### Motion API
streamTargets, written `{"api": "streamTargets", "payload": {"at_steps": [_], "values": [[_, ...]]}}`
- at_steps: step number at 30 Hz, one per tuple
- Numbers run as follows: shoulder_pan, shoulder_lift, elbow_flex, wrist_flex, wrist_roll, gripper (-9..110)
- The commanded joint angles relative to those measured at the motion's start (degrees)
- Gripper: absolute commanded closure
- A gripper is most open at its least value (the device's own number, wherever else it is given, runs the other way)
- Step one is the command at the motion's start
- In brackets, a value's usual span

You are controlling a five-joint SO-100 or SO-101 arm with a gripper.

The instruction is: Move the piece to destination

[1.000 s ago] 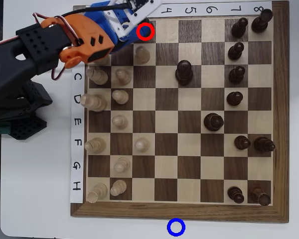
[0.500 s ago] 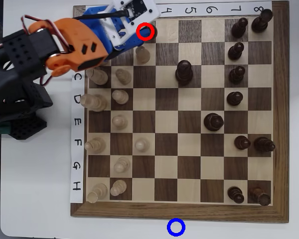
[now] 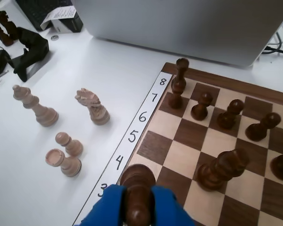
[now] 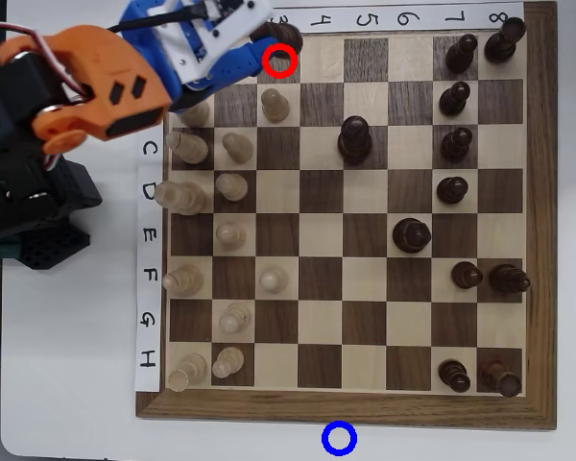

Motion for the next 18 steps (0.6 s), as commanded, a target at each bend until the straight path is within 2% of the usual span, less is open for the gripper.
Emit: {"api": "streamTargets", "payload": {"at_steps": [1,9,18], "values": [[11.1,6.4,-18.7,-0.4,-5.8,101],[28.4,-1.9,-21.1,-10.7,-15.6,101],[39.9,-9.3,-26.5,-12.9,-16.3,101]]}}
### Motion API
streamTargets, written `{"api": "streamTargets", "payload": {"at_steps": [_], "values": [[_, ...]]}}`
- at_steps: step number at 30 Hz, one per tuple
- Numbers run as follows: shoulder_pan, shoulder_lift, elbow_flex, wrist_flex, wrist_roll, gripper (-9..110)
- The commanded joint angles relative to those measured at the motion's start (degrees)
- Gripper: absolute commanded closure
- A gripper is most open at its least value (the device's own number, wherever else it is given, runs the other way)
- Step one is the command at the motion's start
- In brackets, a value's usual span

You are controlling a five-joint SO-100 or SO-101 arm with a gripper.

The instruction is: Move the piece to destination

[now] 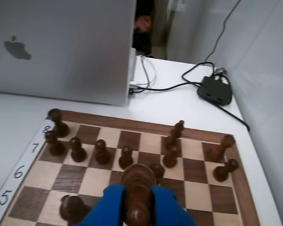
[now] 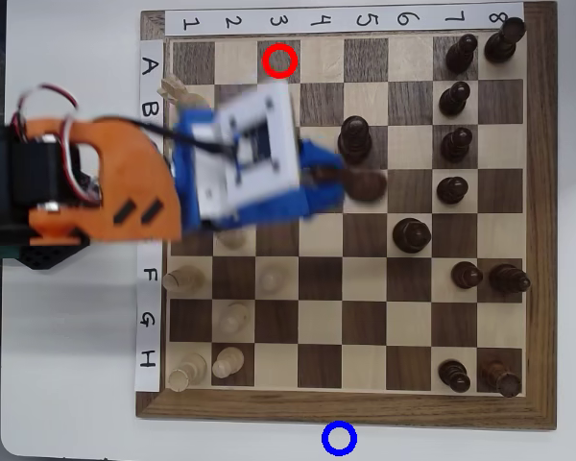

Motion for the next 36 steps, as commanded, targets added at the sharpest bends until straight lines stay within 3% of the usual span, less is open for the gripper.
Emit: {"api": "streamTargets", "payload": {"at_steps": [1,20,36], "values": [[13.4,-3.6,-17.1,-6.9,-3.1,101],[30.8,-24.1,-18.5,-20.0,-9.7,101],[38.9,-38.3,-18.8,-29.4,-13.7,101]]}}
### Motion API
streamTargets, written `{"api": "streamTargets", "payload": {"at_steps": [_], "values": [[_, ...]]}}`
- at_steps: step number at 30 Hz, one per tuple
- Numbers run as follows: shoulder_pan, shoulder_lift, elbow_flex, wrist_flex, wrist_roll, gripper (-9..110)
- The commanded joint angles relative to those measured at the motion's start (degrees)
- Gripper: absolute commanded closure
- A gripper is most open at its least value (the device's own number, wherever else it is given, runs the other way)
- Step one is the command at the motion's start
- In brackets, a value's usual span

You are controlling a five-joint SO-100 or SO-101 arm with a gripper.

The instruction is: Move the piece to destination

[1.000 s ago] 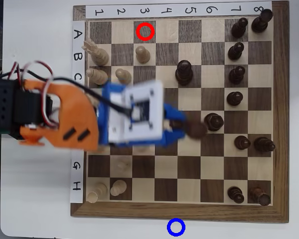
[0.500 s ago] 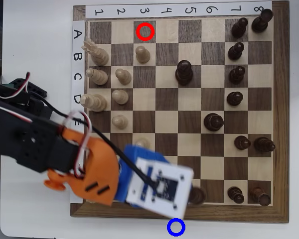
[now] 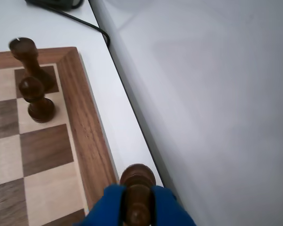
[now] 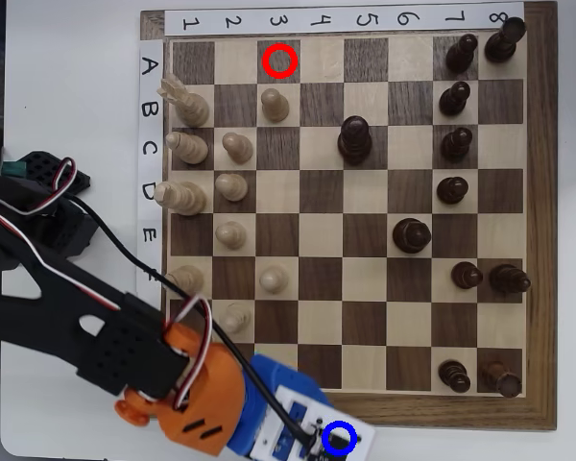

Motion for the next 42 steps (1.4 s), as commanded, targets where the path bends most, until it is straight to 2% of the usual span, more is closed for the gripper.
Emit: {"api": "streamTargets", "payload": {"at_steps": [1,23,42], "values": [[4.8,-1.8,-13.9,-8.1,-2.2,101],[2.9,-8.9,-17.5,-11.2,0.6,101],[-1.3,-8.7,-19.3,0.6,6.9,101]]}}
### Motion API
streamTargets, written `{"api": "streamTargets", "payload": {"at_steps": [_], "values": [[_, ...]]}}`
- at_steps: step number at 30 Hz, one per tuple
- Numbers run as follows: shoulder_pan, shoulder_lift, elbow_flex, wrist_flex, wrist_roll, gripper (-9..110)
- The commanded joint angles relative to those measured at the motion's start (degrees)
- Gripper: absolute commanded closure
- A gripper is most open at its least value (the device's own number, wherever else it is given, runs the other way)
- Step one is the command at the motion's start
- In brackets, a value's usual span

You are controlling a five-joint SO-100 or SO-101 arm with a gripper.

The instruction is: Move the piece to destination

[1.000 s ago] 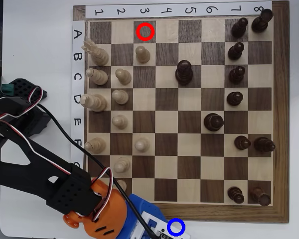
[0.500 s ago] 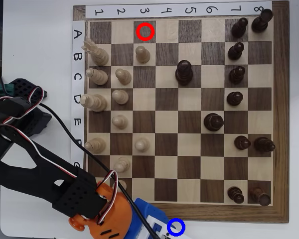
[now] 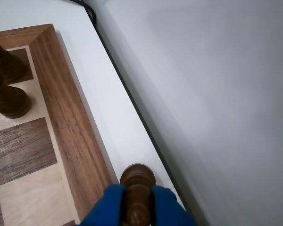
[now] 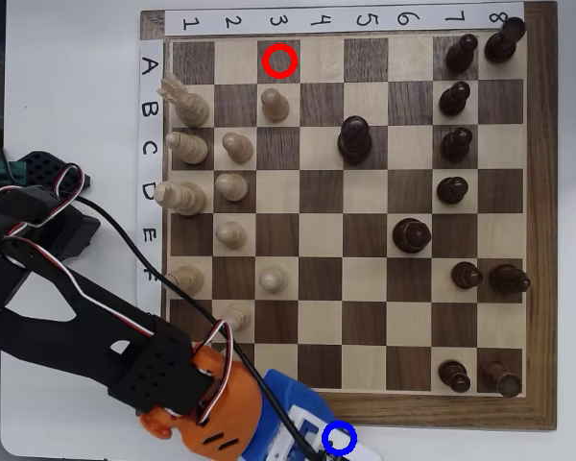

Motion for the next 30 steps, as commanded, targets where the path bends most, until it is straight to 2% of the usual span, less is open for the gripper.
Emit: {"api": "streamTargets", "payload": {"at_steps": [1,10,12,18,20,22,24,30], "values": [[-1.9,1.8,-14.6,2.5,2.5,101],[-1.2,0.8,-15.6,5.6,2.2,101],[-1.1,0.4,-17.8,11.6,3.1,96],[-0.6,-0.2,-18.5,12.7,3.8,94],[-0.5,-0.3,-19.5,14.0,4.4,90],[-0.5,-0.4,-20.9,16.4,6.5,76],[-0.6,-0.4,-21.4,15.7,6.7,70],[-1.1,0.4,-22.4,12.7,6.9,66]]}}
